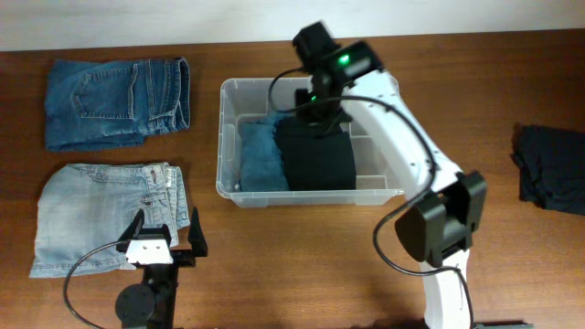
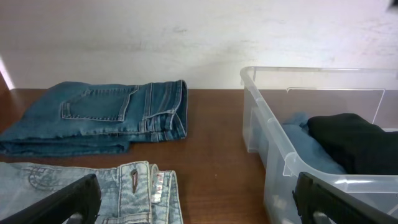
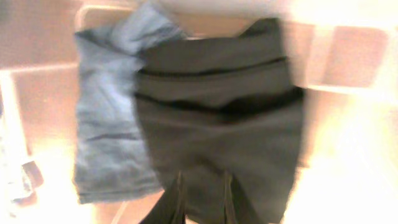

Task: Pack container
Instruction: 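Press the black garment flat inside the container with the right gripper, then move the right gripper out to the dark garment pile on the right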

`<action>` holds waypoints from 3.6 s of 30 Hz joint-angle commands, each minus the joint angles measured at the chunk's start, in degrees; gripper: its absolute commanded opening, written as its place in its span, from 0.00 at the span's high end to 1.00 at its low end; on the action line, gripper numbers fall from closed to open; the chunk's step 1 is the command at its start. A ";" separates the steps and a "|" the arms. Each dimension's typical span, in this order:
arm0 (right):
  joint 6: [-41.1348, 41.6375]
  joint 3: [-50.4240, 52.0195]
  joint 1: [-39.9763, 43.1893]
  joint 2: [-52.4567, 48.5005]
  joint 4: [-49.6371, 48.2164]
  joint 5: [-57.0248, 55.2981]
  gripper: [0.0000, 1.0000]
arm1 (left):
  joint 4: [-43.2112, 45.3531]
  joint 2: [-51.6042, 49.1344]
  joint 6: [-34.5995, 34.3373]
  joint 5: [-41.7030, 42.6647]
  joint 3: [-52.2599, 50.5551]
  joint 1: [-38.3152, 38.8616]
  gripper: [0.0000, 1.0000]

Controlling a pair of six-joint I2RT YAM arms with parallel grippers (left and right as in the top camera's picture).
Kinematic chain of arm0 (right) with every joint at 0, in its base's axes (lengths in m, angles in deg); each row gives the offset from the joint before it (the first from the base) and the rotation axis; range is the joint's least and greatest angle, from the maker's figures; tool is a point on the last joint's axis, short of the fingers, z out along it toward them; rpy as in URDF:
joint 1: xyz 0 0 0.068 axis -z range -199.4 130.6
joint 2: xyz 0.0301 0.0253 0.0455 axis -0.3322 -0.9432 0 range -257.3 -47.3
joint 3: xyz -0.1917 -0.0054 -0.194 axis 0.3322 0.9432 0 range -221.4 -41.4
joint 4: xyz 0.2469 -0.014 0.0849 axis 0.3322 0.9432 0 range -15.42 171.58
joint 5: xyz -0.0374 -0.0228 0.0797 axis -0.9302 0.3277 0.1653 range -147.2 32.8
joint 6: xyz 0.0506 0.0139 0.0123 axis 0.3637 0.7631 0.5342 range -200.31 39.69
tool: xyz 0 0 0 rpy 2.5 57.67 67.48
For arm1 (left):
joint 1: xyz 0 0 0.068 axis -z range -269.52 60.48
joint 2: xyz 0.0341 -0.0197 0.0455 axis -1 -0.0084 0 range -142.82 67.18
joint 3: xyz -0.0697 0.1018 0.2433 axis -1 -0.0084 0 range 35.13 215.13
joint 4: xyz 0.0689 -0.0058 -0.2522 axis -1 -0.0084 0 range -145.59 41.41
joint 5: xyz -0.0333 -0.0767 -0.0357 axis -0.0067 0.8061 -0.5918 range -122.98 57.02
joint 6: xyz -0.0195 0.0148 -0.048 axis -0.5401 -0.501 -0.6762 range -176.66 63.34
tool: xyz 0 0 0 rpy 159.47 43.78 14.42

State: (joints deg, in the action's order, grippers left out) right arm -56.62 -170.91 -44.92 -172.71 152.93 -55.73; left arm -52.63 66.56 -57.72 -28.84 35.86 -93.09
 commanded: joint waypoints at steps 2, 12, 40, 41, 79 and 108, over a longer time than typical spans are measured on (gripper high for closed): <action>-2.93 -1.11 3.15 0.17 5.20 -7.10 0.91 | -0.11 0.28 0.70 0.61 -0.24 -0.35 0.01; -3.52 16.02 4.98 -1.01 1.36 -6.29 0.96 | -0.11 0.28 0.70 0.61 -0.24 -0.35 0.01; -0.44 27.34 0.11 -0.96 -12.33 11.43 0.96 | -0.11 0.28 0.70 0.61 -0.24 -0.35 0.01; -0.46 26.58 0.59 -0.96 -11.32 10.25 0.96 | -0.11 0.28 0.70 0.61 -0.24 -0.35 0.01; -20.63 -10.51 58.12 -4.63 11.06 -2.32 0.01 | -0.11 0.28 0.70 0.61 -0.24 -0.35 0.01; -29.24 -10.51 65.35 -20.37 7.82 -3.15 0.45 | -0.09 0.28 0.70 0.61 -0.24 -0.35 0.01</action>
State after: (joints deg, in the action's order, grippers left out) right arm -85.69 -181.73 20.32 -192.38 160.99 -59.44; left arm -52.63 66.56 -57.72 -28.84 35.86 -93.09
